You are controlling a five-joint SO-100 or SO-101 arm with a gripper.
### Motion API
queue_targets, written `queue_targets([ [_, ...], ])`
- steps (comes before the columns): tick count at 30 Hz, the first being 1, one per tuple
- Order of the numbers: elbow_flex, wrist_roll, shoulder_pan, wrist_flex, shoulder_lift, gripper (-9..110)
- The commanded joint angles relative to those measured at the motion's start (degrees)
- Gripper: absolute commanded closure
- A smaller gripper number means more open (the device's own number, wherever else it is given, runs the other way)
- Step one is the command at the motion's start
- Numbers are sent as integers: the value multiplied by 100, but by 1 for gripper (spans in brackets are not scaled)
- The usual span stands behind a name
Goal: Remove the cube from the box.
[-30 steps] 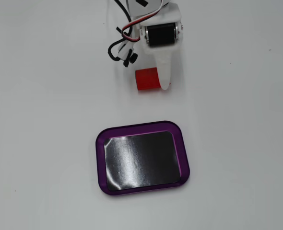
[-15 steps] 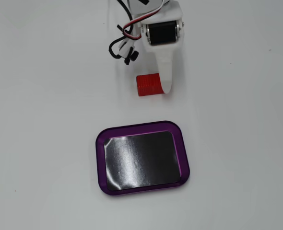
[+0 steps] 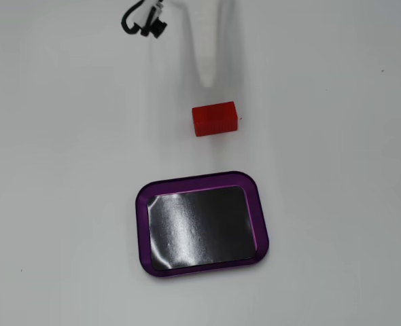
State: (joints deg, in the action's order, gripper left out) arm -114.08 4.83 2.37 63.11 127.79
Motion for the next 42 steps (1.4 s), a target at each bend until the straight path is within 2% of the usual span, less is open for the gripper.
queue_targets([
  [1,18,26,299,0,826,84],
  [23,-4605,-44,475,-571,6451,84],
  [33,-5080,-44,466,-510,6196,85],
  [38,-5071,-9,466,-422,6196,103],
  [42,-5080,18,466,-343,6196,102],
])
